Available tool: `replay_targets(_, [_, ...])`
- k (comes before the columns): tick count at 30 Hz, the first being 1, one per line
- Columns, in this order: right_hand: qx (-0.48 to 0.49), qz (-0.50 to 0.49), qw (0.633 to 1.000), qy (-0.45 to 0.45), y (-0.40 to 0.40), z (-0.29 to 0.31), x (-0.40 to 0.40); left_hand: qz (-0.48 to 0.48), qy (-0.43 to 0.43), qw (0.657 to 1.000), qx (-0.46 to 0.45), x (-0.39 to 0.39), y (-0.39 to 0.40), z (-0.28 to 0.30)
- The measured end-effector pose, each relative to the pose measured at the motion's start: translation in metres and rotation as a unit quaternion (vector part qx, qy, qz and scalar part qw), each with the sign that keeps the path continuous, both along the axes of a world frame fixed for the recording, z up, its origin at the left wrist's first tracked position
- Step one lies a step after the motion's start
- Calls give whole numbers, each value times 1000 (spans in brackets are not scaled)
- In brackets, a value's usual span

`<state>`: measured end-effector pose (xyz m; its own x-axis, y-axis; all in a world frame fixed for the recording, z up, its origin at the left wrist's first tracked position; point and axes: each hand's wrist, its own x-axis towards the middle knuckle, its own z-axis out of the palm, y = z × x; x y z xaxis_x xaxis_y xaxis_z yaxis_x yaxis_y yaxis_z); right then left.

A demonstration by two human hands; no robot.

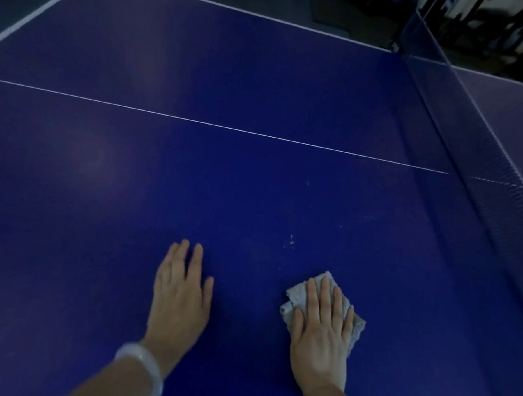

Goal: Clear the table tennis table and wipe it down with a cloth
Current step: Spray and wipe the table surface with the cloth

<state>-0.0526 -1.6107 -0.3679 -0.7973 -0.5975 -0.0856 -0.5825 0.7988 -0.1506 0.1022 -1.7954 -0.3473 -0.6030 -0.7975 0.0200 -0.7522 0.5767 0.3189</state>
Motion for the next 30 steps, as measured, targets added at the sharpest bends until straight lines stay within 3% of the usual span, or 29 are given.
replay_targets(4, [18,-16,1000,-9,-1,2,-2,53,-32,998,27,-25,-44,-2])
replay_targets(7, [-25,-111,993,-25,-12,6,-24,69,-50,996,-13,-33,-45,-6])
replay_targets(12, [-49,-280,958,-51,-35,9,-120,75,-80,994,-2,-35,-45,-9])
replay_targets(18, [-15,-414,898,-148,-80,29,-244,73,-78,994,-24,-36,-45,-11])
replay_targets(21, [-40,-349,928,-123,-128,35,-239,70,-84,994,-22,-37,-45,-11])
replay_targets(24, [-40,-122,987,-101,-168,23,-193,75,-84,994,-7,-38,-45,-10])
replay_targets(27, [-12,64,997,-43,-161,3,-170,74,-83,994,-4,-38,-45,-8])
replay_targets(28, [-3,85,996,-14,-150,3,-177,75,-84,994,-9,-37,-45,-9])
replay_targets(30, [8,7,999,32,-129,4,-207,77,-92,993,-18,-38,-44,-10])
